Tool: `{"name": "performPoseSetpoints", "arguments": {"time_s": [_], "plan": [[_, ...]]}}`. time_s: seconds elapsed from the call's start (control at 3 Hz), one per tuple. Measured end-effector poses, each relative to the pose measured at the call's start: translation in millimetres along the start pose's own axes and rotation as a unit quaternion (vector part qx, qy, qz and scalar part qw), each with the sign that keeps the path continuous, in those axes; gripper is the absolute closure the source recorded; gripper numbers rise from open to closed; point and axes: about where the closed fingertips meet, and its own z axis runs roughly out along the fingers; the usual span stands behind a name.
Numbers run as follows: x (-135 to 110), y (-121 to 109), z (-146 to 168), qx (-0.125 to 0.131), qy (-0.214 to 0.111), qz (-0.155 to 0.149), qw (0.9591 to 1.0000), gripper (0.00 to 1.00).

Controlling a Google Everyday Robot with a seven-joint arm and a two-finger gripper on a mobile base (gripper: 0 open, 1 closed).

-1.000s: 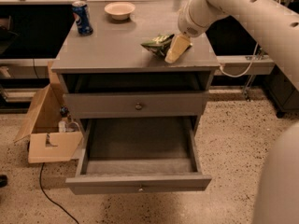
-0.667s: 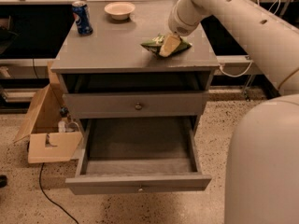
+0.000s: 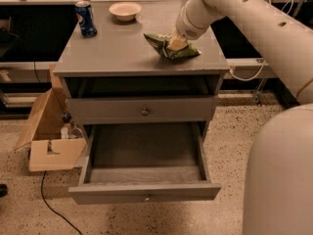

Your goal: Place green jalapeno chip bag into middle drawer

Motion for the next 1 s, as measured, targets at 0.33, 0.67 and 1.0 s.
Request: {"name": "performPoseSetpoints", "arguments": {"time_s": [0.33, 0.67, 1.0], "plan": [[-12.3, 29.7, -38.6, -0.015, -0.063, -0.013, 0.9978, 0.96], [-26.3, 77.8, -95.9, -0.044, -0.15, -0.045, 0.9867, 1.0], [-0.2, 124.3, -149.9, -0.074, -0.193, -0.029, 0.978, 1.0]]}}
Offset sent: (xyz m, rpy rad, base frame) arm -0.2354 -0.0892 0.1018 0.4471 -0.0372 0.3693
